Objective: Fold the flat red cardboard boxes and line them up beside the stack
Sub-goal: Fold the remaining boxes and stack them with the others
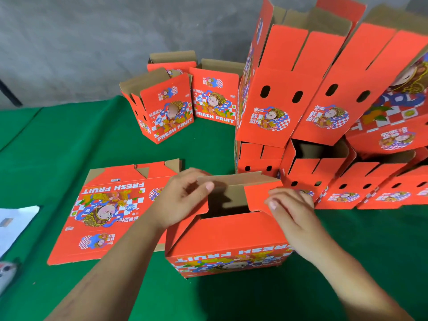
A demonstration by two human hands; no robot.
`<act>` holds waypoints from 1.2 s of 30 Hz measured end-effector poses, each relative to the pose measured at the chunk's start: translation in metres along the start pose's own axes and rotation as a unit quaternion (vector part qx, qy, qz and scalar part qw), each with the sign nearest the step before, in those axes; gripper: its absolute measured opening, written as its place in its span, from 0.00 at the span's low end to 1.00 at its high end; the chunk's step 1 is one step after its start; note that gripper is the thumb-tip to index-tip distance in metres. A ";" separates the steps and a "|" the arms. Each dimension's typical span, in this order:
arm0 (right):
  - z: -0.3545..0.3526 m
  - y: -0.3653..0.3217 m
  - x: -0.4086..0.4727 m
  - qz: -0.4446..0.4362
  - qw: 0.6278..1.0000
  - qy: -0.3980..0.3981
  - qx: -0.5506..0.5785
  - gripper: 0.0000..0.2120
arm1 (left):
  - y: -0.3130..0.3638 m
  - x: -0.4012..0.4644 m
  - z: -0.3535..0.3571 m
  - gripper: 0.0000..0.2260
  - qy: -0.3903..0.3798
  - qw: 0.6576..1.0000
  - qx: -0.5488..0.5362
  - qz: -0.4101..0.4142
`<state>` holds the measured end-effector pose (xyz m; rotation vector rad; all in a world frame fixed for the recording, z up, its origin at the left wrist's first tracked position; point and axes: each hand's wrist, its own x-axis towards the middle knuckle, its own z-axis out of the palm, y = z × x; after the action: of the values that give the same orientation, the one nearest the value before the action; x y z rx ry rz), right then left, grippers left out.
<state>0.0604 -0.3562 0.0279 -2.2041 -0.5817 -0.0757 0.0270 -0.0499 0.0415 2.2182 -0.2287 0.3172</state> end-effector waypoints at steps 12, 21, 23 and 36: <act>-0.005 -0.020 0.046 0.045 0.990 -0.124 -0.051 0.31 | 0.006 -0.008 0.000 0.17 -0.014 0.986 0.164 -0.021; -0.007 -0.011 0.045 -0.003 0.962 -0.244 -0.121 0.39 | 0.001 -0.017 -0.021 0.32 -0.158 0.976 0.109 -0.098; -0.003 -0.015 0.047 0.010 0.955 -0.263 -0.140 0.41 | 0.003 -0.014 -0.020 0.34 -0.193 0.963 0.150 -0.114; 0.043 0.019 0.029 0.112 0.926 -0.212 -0.292 0.46 | 0.020 -0.006 0.046 0.44 -0.126 0.882 0.430 -0.148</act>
<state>0.0887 -0.3233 -0.0069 -2.8864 -0.5843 0.4104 0.0231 -0.0982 0.0265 3.1277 0.1595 -0.0766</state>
